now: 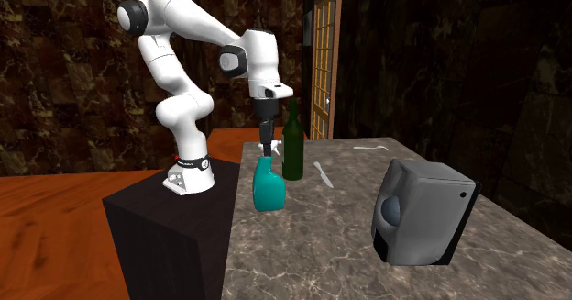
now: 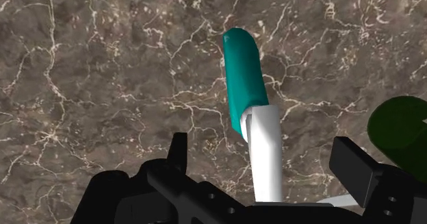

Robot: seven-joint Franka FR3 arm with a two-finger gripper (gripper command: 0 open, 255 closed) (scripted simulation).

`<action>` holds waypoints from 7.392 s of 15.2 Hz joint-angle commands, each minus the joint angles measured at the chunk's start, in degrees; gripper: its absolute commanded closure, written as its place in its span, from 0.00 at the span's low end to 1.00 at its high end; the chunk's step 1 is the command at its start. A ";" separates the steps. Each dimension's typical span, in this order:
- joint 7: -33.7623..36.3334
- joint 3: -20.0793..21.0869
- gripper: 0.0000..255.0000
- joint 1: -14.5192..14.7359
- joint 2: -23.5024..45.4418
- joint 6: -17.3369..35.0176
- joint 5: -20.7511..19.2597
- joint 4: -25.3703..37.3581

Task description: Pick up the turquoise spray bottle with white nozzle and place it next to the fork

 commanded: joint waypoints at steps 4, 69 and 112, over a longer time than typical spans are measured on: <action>-0.02 -0.04 0.00 -0.01 0.08 0.21 -0.02 -0.11; -1.13 3.47 1.00 1.45 0.44 -42.14 2.97 42.58; 48.45 38.04 1.00 16.38 26.94 -26.54 5.96 51.58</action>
